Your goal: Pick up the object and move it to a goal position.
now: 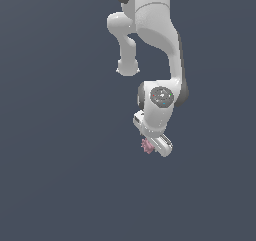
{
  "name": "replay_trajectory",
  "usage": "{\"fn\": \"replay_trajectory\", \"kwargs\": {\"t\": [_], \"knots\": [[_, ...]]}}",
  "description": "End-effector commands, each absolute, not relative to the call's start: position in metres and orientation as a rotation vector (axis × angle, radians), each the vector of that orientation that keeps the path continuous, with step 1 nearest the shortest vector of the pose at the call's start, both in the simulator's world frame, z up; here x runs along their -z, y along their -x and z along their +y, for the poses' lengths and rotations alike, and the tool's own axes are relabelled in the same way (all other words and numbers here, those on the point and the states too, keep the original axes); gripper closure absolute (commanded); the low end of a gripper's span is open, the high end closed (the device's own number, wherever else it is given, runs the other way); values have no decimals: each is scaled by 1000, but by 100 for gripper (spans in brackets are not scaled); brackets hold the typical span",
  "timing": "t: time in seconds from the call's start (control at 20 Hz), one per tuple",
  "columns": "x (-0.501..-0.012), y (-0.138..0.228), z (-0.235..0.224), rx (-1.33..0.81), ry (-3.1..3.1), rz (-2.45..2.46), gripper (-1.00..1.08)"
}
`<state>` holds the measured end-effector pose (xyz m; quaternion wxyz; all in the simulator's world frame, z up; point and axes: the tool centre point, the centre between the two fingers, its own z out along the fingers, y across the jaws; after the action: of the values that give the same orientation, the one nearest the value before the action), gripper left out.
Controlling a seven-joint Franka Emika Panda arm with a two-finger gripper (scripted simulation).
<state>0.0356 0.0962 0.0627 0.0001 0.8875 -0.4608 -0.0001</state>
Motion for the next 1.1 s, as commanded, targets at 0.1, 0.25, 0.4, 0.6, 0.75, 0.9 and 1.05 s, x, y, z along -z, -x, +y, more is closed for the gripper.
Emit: {"fn": "replay_trajectory", "kwargs": {"t": [0.1,0.25,0.4,0.6,0.75,0.9,1.05], "knots": [[-48,-36,96,0,-2787,-1449,-92],[-47,-37,96,0,-2787,-1449,-92],[-47,-37,96,0,-2787,-1449,108],[-47,-37,96,0,-2787,-1449,108],[-47,-37,96,0,-2787,-1449,108],[-48,-37,97,0,-2788,-1449,108],[-53,-35,96,0,-2788,-1449,108]]}}
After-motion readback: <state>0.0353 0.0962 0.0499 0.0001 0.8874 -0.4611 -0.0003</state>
